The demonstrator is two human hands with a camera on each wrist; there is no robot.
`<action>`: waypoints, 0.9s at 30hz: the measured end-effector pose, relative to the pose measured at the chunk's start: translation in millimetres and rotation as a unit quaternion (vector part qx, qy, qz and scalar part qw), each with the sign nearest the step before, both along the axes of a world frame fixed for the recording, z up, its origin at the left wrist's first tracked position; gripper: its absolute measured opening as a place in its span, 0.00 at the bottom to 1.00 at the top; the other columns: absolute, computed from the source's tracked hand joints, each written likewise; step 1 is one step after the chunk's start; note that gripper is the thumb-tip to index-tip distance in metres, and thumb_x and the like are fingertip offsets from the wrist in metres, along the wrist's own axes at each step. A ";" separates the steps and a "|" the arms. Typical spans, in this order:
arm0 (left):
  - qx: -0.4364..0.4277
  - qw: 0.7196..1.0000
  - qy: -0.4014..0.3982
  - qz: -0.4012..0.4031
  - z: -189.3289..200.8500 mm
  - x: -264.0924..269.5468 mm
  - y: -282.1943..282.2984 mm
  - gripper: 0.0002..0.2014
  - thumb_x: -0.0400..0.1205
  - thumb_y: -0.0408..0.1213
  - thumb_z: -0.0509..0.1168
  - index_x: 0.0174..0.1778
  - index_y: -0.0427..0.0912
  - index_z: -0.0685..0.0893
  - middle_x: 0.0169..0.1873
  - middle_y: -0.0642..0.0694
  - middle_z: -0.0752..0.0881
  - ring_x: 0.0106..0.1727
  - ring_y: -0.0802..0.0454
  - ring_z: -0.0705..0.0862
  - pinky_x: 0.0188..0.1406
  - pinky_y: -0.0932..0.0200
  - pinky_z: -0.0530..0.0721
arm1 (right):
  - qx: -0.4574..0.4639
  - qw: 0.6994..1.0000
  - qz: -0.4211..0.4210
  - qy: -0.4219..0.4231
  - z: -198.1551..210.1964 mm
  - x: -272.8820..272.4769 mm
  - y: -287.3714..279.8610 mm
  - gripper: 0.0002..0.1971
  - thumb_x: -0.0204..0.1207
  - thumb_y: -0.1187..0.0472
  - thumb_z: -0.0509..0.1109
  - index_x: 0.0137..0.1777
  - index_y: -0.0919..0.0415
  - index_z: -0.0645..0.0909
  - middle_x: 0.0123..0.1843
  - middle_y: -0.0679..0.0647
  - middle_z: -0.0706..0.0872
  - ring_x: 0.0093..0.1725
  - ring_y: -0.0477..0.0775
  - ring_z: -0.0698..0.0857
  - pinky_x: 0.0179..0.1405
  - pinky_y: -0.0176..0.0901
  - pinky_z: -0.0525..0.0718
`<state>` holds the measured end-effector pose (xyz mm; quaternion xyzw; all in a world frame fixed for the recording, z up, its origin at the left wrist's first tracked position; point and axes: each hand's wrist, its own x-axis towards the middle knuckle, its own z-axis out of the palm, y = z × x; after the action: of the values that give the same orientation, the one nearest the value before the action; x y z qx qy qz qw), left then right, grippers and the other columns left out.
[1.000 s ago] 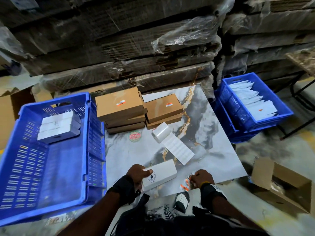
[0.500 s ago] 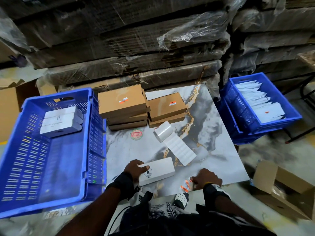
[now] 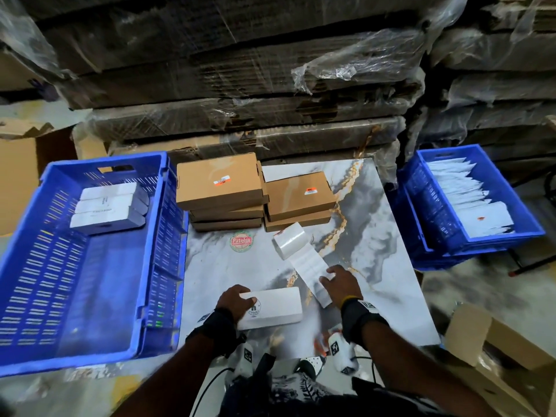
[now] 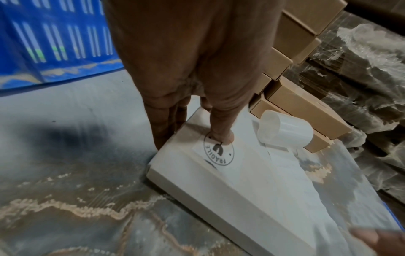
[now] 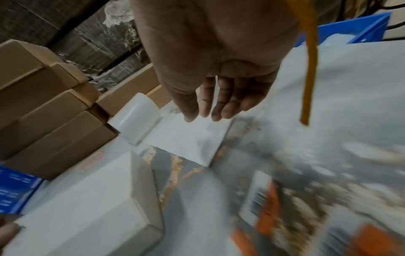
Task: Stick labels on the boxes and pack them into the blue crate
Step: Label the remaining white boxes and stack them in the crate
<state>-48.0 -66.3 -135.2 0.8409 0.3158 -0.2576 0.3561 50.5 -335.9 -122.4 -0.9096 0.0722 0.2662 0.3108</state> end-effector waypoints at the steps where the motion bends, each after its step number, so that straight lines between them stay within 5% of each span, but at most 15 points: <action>1: 0.001 1.000 -0.002 0.010 1.1 0.8 -0.7 0.18 0.78 0.44 0.73 0.63 0.43 0.84 0.64 0.42 0.85 0.66 0.44 0.81 0.65 0.57 0.77 | 0.018 1.000 0.006 -0.016 0.5 9.8 9.8 0.18 0.76 0.51 0.73 0.63 0.56 0.79 0.61 0.60 0.85 0.61 0.60 0.82 0.61 0.46 0.77; 6: 0.012 0.999 -0.005 0.048 1.6 5.5 -4.0 0.18 0.79 0.47 0.72 0.63 0.44 0.84 0.66 0.45 0.84 0.68 0.47 0.80 0.65 0.61 0.74 | 0.099 0.993 -0.008 -0.062 5.8 57.8 52.3 0.24 0.76 0.56 0.75 0.70 0.62 0.78 0.66 0.63 0.82 0.66 0.62 0.81 0.61 0.38 0.73; 10: 0.021 0.997 -0.018 0.074 8.1 15.0 -9.8 0.18 0.80 0.48 0.71 0.62 0.44 0.84 0.65 0.44 0.85 0.68 0.47 0.80 0.63 0.61 0.73 | 0.127 0.990 -0.029 -0.054 6.1 85.1 79.9 0.27 0.76 0.54 0.75 0.73 0.61 0.76 0.70 0.64 0.78 0.68 0.63 0.79 0.68 0.49 0.76; 15: 0.019 0.993 -0.072 0.096 29.3 39.9 -22.6 0.18 0.82 0.47 0.69 0.64 0.43 0.83 0.62 0.42 0.85 0.66 0.46 0.81 0.60 0.60 0.73 | 0.064 0.997 0.029 0.018 -4.1 106.4 92.0 0.27 0.80 0.47 0.70 0.74 0.60 0.76 0.75 0.61 0.77 0.77 0.63 0.71 0.75 0.50 0.68; 17: -0.001 0.990 -0.090 0.110 41.1 53.4 -31.5 0.19 0.83 0.47 0.67 0.65 0.40 0.81 0.63 0.42 0.85 0.66 0.46 0.81 0.61 0.60 0.73 | 0.071 0.996 0.045 0.018 -4.3 108.2 92.2 0.18 0.81 0.49 0.68 0.57 0.63 0.86 0.63 0.65 0.84 0.67 0.63 0.79 0.63 0.47 0.74; 19: -0.034 0.985 -0.098 0.136 47.9 66.5 -40.1 0.21 0.83 0.50 0.66 0.67 0.40 0.80 0.64 0.42 0.84 0.66 0.46 0.81 0.63 0.59 0.74 | 0.152 0.988 0.016 0.005 -2.1 102.3 90.4 0.16 0.80 0.52 0.70 0.38 0.65 0.82 0.44 0.63 0.85 0.48 0.62 0.83 0.43 0.44 0.75; 22: -0.099 0.974 -0.116 0.166 54.3 83.9 -52.6 0.29 0.81 0.59 0.65 0.66 0.37 0.81 0.65 0.41 0.84 0.65 0.44 0.81 0.66 0.53 0.76 | 0.276 0.961 -0.025 -0.014 15.5 85.7 81.9 0.10 0.79 0.58 0.72 0.38 0.62 0.81 0.32 0.53 0.81 0.35 0.55 0.79 0.30 0.40 0.75; 24: -0.151 0.959 -0.138 0.196 59.9 93.4 -60.5 0.35 0.74 0.66 0.64 0.57 0.35 0.84 0.55 0.37 0.86 0.57 0.39 0.83 0.58 0.48 0.79 | 0.321 0.947 -0.011 -0.021 29.5 75.7 71.7 0.06 0.80 0.60 0.71 0.43 0.61 0.84 0.31 0.50 0.82 0.33 0.49 0.79 0.29 0.38 0.76; 27: -0.230 0.917 -0.182 0.269 71.4 101.5 -68.8 0.18 0.79 0.55 0.69 0.52 0.42 0.85 0.41 0.48 0.83 0.43 0.51 0.79 0.45 0.58 0.75 | 0.344 0.939 0.017 -0.017 43.1 65.2 55.9 0.07 0.80 0.60 0.71 0.43 0.63 0.84 0.32 0.52 0.84 0.31 0.47 0.81 0.28 0.38 0.76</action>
<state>53.4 -135.1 -63.8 0.6516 0.3920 -0.0598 0.6466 115.8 -280.1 -79.2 -0.7529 -0.0448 0.2648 0.6009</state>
